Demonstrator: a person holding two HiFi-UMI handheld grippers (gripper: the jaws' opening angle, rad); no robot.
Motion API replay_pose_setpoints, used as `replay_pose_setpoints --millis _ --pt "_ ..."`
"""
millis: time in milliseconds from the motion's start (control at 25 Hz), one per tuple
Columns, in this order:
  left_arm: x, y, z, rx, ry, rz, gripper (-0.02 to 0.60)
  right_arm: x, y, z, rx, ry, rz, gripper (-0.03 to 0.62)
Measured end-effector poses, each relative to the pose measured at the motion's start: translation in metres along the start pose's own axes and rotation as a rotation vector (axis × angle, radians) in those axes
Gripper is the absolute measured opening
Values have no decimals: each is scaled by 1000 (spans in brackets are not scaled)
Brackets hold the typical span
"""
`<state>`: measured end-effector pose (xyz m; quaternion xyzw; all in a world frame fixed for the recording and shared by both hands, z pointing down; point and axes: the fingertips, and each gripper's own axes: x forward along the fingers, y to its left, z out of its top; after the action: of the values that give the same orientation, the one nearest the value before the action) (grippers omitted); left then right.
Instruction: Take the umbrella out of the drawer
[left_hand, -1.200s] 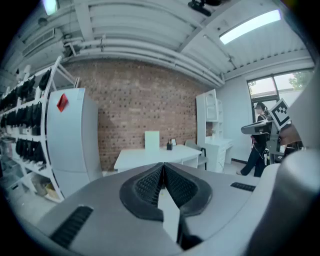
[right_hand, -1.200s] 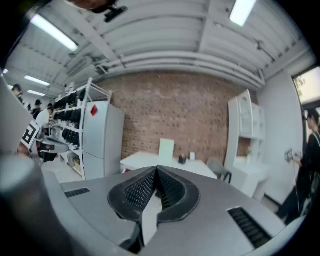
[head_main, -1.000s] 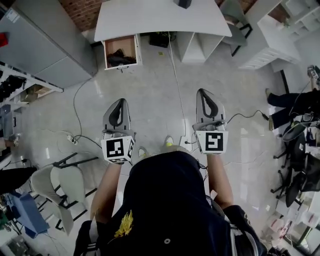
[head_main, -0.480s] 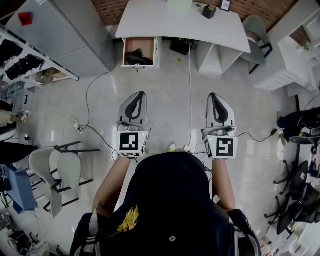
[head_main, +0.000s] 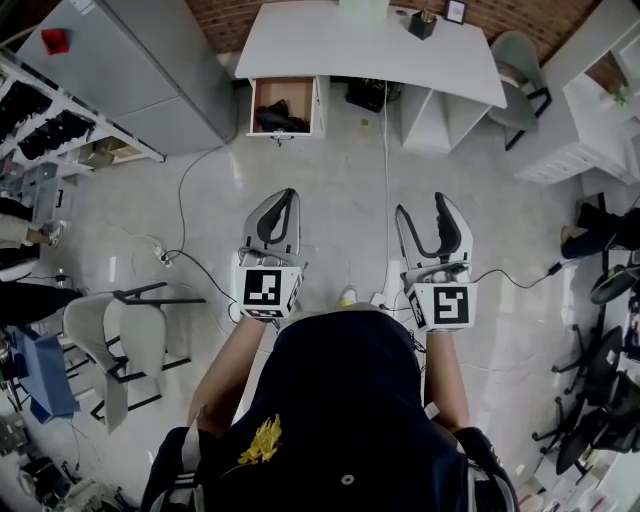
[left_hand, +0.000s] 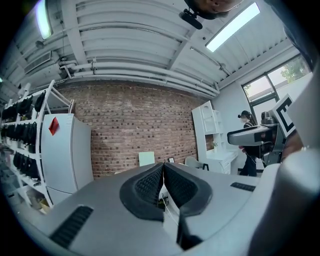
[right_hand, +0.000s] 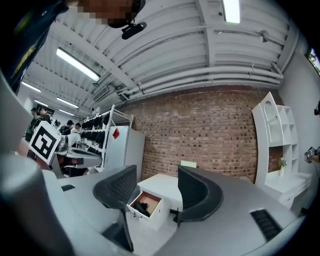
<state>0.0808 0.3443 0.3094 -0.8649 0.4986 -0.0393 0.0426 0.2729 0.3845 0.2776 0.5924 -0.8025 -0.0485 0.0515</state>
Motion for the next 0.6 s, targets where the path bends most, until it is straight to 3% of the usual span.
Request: replay_pose_setpoints --millis 160,200,240,280,600 --pt "-1 -1 1 -14 -14 18 20 0 2 -2 -12 0 18 279" --pt "-1 1 2 -24 -25 26 89 1 2 -2 -10 -1 22 279" --pt "-1 2 2 -33 -34 34 337 1 3 -3 -8 -1 26 283" --pt "-1 4 2 -34 -38 43 430 2 4 -3 -7 0 29 292" --pt "-1 9 -4 7 -21 72 437 4 2 -10 14 -2 44 310"
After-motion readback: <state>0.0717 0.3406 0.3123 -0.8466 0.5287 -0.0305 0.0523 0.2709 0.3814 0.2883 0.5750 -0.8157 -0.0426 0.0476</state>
